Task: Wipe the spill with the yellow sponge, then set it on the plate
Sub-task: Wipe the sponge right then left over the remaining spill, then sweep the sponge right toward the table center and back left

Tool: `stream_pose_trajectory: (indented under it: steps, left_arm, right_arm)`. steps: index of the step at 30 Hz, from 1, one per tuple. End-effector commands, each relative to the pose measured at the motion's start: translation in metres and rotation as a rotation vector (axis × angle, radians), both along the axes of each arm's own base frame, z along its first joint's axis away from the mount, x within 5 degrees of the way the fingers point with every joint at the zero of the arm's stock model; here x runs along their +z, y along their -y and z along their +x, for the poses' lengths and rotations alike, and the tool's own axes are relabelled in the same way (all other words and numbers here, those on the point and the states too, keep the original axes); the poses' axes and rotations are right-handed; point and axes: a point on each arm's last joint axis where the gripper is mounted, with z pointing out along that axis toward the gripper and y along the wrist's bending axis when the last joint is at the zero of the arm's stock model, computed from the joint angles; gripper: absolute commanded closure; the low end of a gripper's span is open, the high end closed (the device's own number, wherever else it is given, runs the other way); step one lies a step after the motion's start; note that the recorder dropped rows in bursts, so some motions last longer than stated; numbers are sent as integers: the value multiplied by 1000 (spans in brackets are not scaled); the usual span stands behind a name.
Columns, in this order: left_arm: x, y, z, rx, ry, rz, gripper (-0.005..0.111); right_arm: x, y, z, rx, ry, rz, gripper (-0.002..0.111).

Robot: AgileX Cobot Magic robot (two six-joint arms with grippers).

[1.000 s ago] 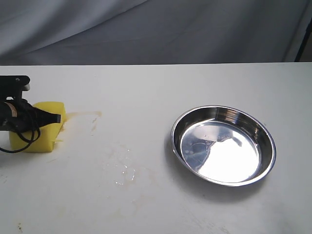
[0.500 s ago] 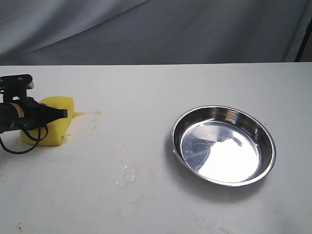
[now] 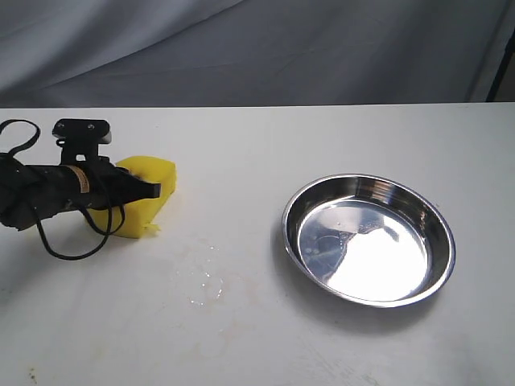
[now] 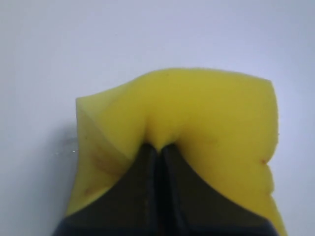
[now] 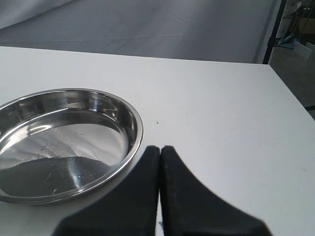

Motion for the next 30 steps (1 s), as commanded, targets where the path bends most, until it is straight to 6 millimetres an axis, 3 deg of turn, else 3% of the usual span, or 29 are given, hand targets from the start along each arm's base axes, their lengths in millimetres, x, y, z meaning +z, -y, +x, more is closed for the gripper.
stream_pose_trajectory:
  steps: [1, 8, 12, 15, 19, 25, 30]
  left_arm:
    - [-9, 16, -6, -33, -47, 7, 107]
    - [-6, 14, -9, -22, -80, 34, 107]
    - [24, 2, -8, 21, -43, 54, 107]
    - [53, -22, -10, 75, -24, 113, 107]
    - [67, -51, -14, 155, -56, 182, 107]
    - [71, -90, -22, 273, -138, 255, 107]
    - [66, -109, -30, 302, -199, 303, 107]
  right_arm:
    - [0, 0, 0, -8, 5, 7, 108]
    - [0, 0, 0, -8, 5, 7, 108]
    - [0, 0, 0, -8, 5, 7, 108]
    - [0, 0, 0, -8, 5, 7, 108]
    - [0, 0, 0, -8, 5, 7, 108]
    - [0, 0, 0, -8, 5, 7, 108]
    - [0, 0, 0, -8, 5, 7, 108]
